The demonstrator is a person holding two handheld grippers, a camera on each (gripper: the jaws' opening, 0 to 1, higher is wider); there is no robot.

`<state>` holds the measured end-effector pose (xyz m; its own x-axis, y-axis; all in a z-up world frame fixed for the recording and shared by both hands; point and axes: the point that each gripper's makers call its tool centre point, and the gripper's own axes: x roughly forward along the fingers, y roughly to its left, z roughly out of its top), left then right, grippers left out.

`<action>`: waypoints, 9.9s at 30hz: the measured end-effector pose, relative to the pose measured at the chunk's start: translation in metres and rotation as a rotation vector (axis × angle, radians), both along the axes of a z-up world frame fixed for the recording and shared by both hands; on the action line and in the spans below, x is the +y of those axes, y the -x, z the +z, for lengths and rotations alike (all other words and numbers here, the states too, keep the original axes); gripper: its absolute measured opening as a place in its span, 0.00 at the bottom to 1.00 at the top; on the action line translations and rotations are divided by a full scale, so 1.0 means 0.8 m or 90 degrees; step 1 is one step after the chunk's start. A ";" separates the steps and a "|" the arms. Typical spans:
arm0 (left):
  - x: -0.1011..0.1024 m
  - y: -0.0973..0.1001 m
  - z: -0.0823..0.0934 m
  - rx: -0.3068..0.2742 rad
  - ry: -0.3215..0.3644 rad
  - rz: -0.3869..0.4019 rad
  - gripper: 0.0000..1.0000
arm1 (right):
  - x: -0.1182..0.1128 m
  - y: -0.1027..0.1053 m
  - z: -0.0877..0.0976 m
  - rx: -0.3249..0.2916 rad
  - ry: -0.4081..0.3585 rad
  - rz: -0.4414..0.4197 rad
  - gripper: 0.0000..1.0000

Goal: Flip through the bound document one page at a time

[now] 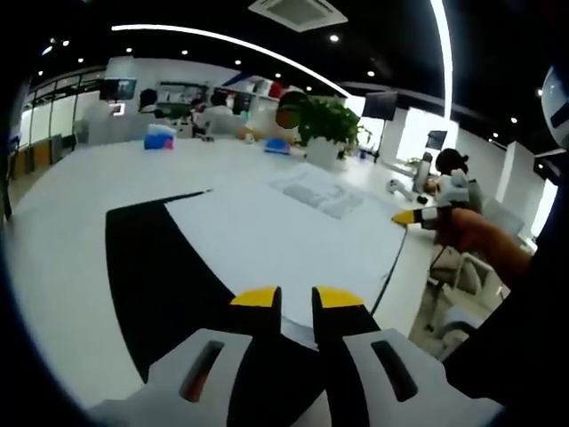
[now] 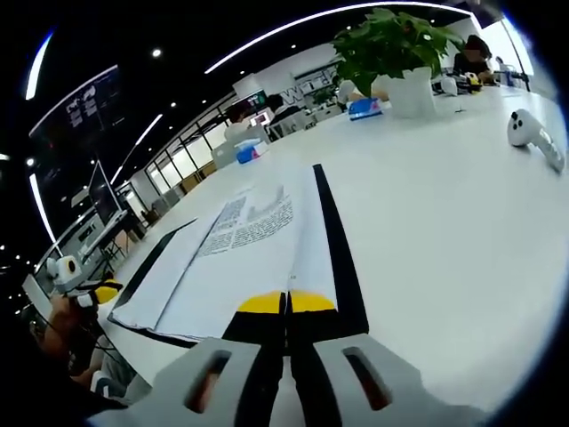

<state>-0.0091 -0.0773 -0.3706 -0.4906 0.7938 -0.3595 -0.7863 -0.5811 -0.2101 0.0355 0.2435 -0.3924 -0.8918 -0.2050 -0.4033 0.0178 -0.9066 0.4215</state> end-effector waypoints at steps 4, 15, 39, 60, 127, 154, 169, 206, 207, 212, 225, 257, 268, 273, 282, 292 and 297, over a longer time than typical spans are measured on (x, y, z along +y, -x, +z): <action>0.003 0.002 0.011 0.009 -0.038 -0.002 0.13 | -0.002 0.000 0.000 0.003 -0.024 0.006 0.02; -0.005 0.002 0.009 0.002 -0.053 0.002 0.09 | -0.001 0.000 -0.001 -0.012 0.001 0.018 0.02; -0.005 -0.008 0.035 0.147 -0.038 -0.082 0.41 | -0.002 -0.001 0.001 -0.003 -0.006 -0.029 0.02; -0.026 -0.008 0.034 0.166 -0.046 -0.100 0.38 | -0.031 0.007 0.065 0.063 -0.041 -0.061 0.02; -0.062 0.001 0.028 0.150 -0.035 -0.090 0.33 | -0.371 0.017 -0.006 -0.038 0.029 0.332 0.13; -0.018 0.006 0.019 0.112 -0.008 -0.113 0.31 | -0.408 -0.013 -0.003 -0.021 0.046 0.431 0.18; 0.037 0.022 0.009 0.108 0.050 -0.140 0.27 | -0.409 -0.016 -0.002 -0.004 0.036 0.441 0.20; 0.053 0.017 -0.033 0.069 0.126 -0.222 0.20 | -0.404 -0.029 0.001 -0.007 0.051 0.509 0.20; 0.053 0.016 -0.033 0.068 0.128 -0.223 0.20 | -0.400 -0.031 0.002 -0.006 0.051 0.512 0.20; 0.053 0.017 -0.034 0.071 0.131 -0.228 0.20 | -0.356 -0.024 0.011 0.024 0.017 0.486 0.20; 0.055 0.017 -0.035 0.062 0.141 -0.240 0.21 | -0.246 -0.003 0.019 0.047 -0.049 0.373 0.16; 0.054 0.015 -0.035 0.053 0.161 -0.264 0.20 | -0.222 0.042 0.000 0.067 -0.171 0.374 0.02; 0.052 0.018 -0.036 0.046 0.157 -0.277 0.18 | -0.223 0.074 0.004 0.072 -0.156 0.383 0.02; 0.052 0.018 -0.036 0.045 0.164 -0.275 0.18 | -0.223 0.088 0.006 0.063 -0.161 0.393 0.02; 0.053 0.018 -0.036 0.042 0.162 -0.279 0.18 | -0.212 0.126 0.010 0.073 -0.170 0.393 0.02; 0.053 0.017 -0.036 0.043 0.160 -0.285 0.19 | -0.210 0.166 0.014 0.065 -0.165 0.399 0.02; 0.054 0.015 -0.036 0.046 0.162 -0.292 0.21 | -0.203 0.193 0.013 0.063 -0.162 0.378 0.02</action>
<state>-0.0209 -0.0340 -0.3993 -0.1437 0.8247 -0.5471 -0.9789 -0.1995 -0.0437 -0.1186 0.0808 -0.3822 -0.6916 -0.5836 -0.4256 0.5744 -0.8016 0.1658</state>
